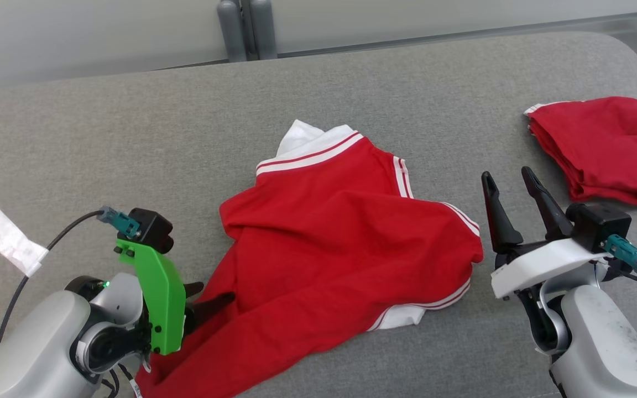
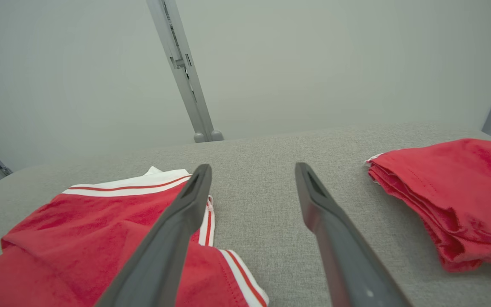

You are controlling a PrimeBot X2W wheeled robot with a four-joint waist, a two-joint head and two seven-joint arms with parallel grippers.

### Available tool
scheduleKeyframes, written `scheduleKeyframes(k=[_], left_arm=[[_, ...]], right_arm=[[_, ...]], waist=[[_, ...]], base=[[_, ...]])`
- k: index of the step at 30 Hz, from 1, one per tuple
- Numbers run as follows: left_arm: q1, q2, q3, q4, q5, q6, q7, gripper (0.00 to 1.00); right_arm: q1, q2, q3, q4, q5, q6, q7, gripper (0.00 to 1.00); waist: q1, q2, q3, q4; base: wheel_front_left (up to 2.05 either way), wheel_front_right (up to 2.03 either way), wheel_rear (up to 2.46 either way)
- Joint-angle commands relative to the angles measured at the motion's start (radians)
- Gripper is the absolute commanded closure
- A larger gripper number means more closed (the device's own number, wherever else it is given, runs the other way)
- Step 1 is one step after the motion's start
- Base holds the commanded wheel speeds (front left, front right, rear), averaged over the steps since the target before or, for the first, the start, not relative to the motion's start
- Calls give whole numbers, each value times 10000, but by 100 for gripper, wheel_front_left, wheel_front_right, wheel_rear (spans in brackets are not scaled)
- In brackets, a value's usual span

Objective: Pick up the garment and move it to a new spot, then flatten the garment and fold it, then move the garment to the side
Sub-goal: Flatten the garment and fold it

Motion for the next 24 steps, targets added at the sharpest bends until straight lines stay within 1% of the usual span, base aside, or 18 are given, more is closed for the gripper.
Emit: scheduleKeyframes(k=[1, 4, 7, 8, 9, 10, 13, 16, 19, 24], left_arm=[[-274, 71, -208, 225, -246, -41, 186, 0], [-613, 269, -601, 525, -471, -42, 442, 0], [-857, 375, -837, 848, -550, -42, 332, 0], [-889, 396, -931, 916, -626, -42, 374, 24], [-959, 442, -1015, 989, -673, -43, 382, 66], [-1030, 499, -1073, 1054, -705, -40, 417, 100], [-1220, 691, -1281, 1130, -888, -37, 503, 100], [-1485, 879, -1329, 1068, -880, -37, 139, 100], [-1809, 1013, -1187, 1137, -915, -37, -340, 100], [-2577, 1283, -969, 1398, -756, -38, -783, 100]], right_arm=[[-141, 25, 29, 68, 59, 0, -60, 0], [-251, 56, 27, 155, 87, 0, -114, 0], [-319, 70, 24, 220, 116, 0, -137, 0], [-328, 72, 30, 237, 128, 0, -141, 0], [-350, 80, 38, 252, 139, 0, -144, 0], [-365, 88, 43, 260, 143, 0, -153, 0], [-448, 100, 31, 276, 158, 0, -183, 0], [-444, 87, -74, 281, 141, 0, -199, 0], [-444, 60, -124, 223, 129, 0, -212, 0], [-593, 37, -123, 40, 89, 0, -200, 0]], waist=[[0, 0, 275, -414], [0, 0, 335, -614], [0, 0, 406, -777], [0, 0, 433, -816], [0, 0, 477, -873], [0, 0, 511, -912], [0, 0, 636, -1047], [0, 0, 701, -1110], [0, 0, 791, -1152], [0, 0, 1169, -1277]], base=[[0, 0, 0], [0, 0, 0], [0, 0, 0], [0, 0, 0], [0, 0, 0], [0, 0, 0], [0, 0, 0], [0, 0, 0], [0, 0, 0], [0, 0, 0]])
